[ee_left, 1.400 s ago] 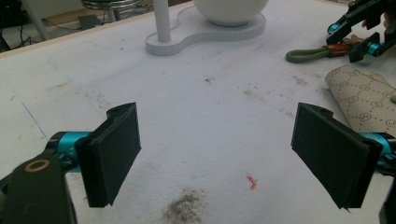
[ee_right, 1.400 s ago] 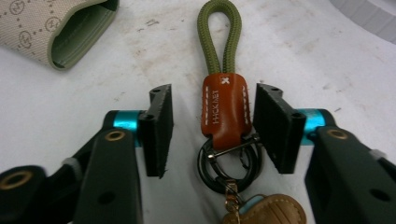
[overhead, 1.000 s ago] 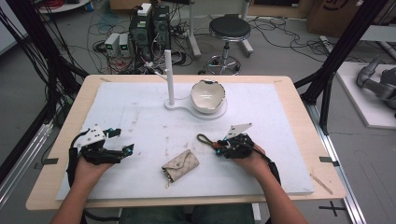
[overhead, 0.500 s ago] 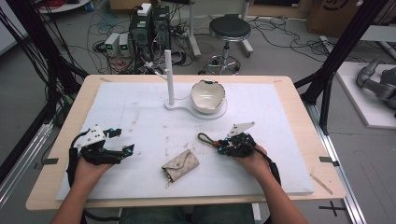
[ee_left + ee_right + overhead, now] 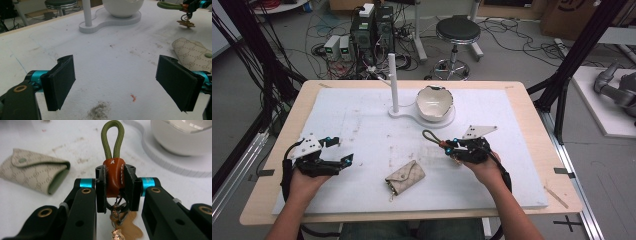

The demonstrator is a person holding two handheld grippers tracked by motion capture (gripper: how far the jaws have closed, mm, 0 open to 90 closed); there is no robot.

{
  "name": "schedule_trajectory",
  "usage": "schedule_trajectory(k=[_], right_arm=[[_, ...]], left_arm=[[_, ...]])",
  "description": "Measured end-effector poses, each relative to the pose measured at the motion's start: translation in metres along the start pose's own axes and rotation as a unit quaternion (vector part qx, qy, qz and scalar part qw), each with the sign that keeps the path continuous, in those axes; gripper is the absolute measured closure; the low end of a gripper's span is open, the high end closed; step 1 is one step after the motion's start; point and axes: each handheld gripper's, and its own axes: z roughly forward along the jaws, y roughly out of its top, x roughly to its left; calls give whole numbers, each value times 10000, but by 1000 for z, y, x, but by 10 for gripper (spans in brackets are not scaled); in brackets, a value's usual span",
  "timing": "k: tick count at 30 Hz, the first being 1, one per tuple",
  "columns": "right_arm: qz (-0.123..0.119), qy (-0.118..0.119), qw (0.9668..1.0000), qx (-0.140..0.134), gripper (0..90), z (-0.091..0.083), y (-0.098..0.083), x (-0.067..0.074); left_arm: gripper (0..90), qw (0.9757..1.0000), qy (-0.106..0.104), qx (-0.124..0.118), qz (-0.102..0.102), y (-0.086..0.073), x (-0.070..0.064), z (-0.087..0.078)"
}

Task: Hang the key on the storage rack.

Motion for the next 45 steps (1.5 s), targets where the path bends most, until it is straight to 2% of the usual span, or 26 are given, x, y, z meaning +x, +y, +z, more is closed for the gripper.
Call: schedule_trajectory(k=[7,15,16,19,21,22,30,42,45], right_arm=[[-74,-13,9997,-253,749,-7,16,1],[-151,-60,9986,-498,748,-8,40,-2],[-219,-74,9983,-535,748,-8,50,-2],[-292,-119,9978,-591,748,-7,66,-3],[-313,-131,9976,-602,748,-6,71,-3],[-381,-164,9971,-635,747,-4,85,-4],[-723,-349,9945,-678,747,9,136,-7],[-924,-422,9925,-678,747,39,176,-6],[-1025,-470,9921,-549,746,45,184,-5]], left_arm=[[158,10000,81,3,21,0,0,-3],[158,10000,50,43,59,0,-1,-1],[158,10000,50,40,56,0,-1,-1],[158,10000,48,46,62,0,-1,-1],[158,10000,47,48,64,0,-1,-1],[158,10000,46,45,62,0,-1,-1],[158,10000,34,66,46,-1,0,0],[158,10000,47,66,20,-2,2,0],[158,10000,36,52,10,-2,2,0]])
